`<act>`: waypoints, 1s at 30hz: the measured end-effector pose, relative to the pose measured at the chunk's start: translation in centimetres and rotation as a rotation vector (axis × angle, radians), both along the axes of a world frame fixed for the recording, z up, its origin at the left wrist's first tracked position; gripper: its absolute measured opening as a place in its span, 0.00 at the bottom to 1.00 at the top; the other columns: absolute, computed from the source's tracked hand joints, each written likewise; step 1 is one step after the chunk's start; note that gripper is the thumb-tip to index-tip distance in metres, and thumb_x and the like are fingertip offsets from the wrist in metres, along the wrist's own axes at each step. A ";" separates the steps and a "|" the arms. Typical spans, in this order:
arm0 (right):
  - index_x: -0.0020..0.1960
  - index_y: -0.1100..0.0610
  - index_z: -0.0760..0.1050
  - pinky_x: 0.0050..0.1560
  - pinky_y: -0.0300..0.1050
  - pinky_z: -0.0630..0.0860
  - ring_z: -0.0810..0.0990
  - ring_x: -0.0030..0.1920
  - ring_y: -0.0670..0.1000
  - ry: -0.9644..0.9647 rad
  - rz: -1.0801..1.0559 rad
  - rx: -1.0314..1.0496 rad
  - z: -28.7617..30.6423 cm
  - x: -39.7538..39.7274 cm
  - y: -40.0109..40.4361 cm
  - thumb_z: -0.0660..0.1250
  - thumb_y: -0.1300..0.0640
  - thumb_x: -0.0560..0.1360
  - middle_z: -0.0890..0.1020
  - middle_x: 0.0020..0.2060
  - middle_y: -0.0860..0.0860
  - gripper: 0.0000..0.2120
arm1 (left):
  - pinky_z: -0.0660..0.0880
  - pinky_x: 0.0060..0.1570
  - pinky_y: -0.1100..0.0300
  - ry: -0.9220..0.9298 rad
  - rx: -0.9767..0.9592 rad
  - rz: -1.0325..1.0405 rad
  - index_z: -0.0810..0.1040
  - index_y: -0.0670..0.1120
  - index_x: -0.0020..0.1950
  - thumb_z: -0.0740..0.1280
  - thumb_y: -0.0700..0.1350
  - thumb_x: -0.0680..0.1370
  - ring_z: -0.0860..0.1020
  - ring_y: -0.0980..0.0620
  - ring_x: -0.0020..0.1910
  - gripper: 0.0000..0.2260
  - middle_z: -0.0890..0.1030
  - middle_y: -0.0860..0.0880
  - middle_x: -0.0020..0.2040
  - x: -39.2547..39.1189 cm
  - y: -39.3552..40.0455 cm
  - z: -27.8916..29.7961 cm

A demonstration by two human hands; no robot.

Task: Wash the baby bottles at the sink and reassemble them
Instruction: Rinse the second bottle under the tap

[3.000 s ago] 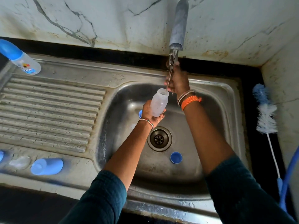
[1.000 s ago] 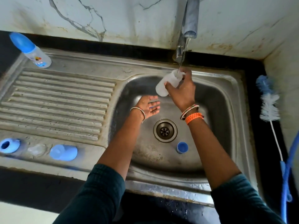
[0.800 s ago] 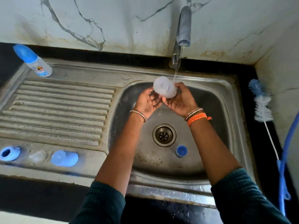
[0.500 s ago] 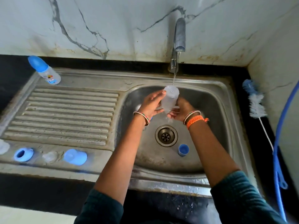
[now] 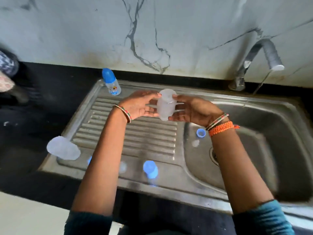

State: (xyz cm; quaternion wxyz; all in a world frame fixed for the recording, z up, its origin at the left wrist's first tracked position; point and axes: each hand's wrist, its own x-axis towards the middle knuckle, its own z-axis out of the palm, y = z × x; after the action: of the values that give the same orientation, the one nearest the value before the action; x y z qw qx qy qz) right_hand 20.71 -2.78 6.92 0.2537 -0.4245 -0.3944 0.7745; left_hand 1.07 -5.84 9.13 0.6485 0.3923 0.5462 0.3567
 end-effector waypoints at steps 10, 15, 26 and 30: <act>0.59 0.62 0.73 0.58 0.54 0.75 0.78 0.51 0.59 0.018 0.086 -0.163 -3.0 -25.2 -3.8 0.64 0.61 0.76 0.76 0.53 0.61 0.12 | 0.78 0.50 0.57 0.338 -0.076 -0.089 0.76 0.44 0.58 0.66 0.43 0.78 0.80 0.48 0.48 0.10 0.81 0.44 0.51 -24.6 -4.2 -1.1; 0.57 0.60 0.72 0.55 0.52 0.76 0.75 0.52 0.58 -0.099 0.076 -0.165 -5.0 -30.7 -5.5 0.65 0.60 0.76 0.74 0.53 0.61 0.11 | 0.75 0.51 0.56 0.330 -0.132 -0.102 0.75 0.44 0.57 0.66 0.43 0.78 0.79 0.53 0.47 0.09 0.81 0.48 0.49 -29.4 -5.4 -4.4; 0.61 0.61 0.72 0.57 0.53 0.76 0.76 0.56 0.59 -0.167 0.089 -0.092 -5.8 -33.0 -5.8 0.68 0.59 0.75 0.75 0.60 0.62 0.16 | 0.78 0.49 0.57 0.234 -0.099 -0.061 0.77 0.49 0.56 0.69 0.44 0.76 0.80 0.52 0.52 0.09 0.82 0.50 0.52 -32.6 -6.2 -6.5; 0.55 0.58 0.73 0.57 0.53 0.77 0.75 0.60 0.61 -0.224 0.079 -0.020 -5.6 -32.9 -5.6 0.68 0.59 0.75 0.75 0.61 0.61 0.09 | 0.79 0.49 0.56 0.167 -0.130 -0.040 0.75 0.47 0.61 0.69 0.43 0.76 0.81 0.51 0.52 0.14 0.82 0.48 0.53 -32.5 -6.6 -6.6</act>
State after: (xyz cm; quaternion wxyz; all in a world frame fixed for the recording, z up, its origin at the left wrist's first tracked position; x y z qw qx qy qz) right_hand -12.23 -8.36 1.34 0.1730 -0.4951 -0.4291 0.7355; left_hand -31.41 -12.45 2.57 0.6316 0.3885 0.6125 0.2737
